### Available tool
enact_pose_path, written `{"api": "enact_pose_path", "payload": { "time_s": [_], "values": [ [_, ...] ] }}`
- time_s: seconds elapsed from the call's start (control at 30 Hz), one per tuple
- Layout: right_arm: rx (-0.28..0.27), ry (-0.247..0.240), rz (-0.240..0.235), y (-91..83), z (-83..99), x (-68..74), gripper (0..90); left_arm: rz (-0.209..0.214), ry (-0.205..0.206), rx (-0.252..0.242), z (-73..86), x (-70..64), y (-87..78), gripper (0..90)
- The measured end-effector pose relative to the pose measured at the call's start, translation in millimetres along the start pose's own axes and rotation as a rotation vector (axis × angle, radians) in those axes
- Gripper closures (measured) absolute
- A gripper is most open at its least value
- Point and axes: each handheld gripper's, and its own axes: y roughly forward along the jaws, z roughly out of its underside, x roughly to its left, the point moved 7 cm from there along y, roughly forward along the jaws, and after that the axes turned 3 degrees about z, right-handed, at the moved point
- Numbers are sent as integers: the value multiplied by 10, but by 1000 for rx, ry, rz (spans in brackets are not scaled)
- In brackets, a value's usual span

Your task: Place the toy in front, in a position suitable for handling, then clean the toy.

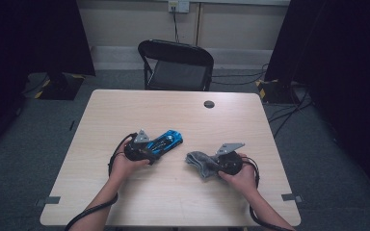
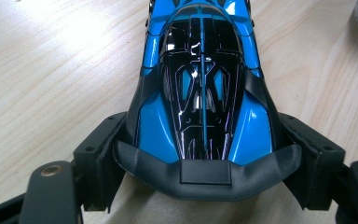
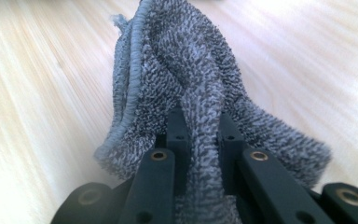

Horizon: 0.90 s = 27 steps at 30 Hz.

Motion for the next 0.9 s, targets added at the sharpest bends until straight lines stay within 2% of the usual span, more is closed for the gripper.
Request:
{"api": "enact_pose_path", "payload": {
  "time_s": [0.23, 0.43, 0.5, 0.63, 0.9],
  "values": [
    [-38, 25, -1, -100, -253, -52, 807, -5, 0, 2, 1, -2, -3, 242],
    [-50, 20, 8, -86, -463, -83, 808, -5, -1, 1, 2, -2, -3, 242],
    [-55, 26, -5, -56, -547, -65, 808, -5, -4, 1, 2, -2, -2, 241],
    [-50, 0, -11, 45, -708, -8, 808, -5, -3, 1, 2, -3, -3, 242],
    [-25, -24, -1, 270, -920, 61, 807, -3, -6, 0, 2, -2, -1, 242]
  ]
}}
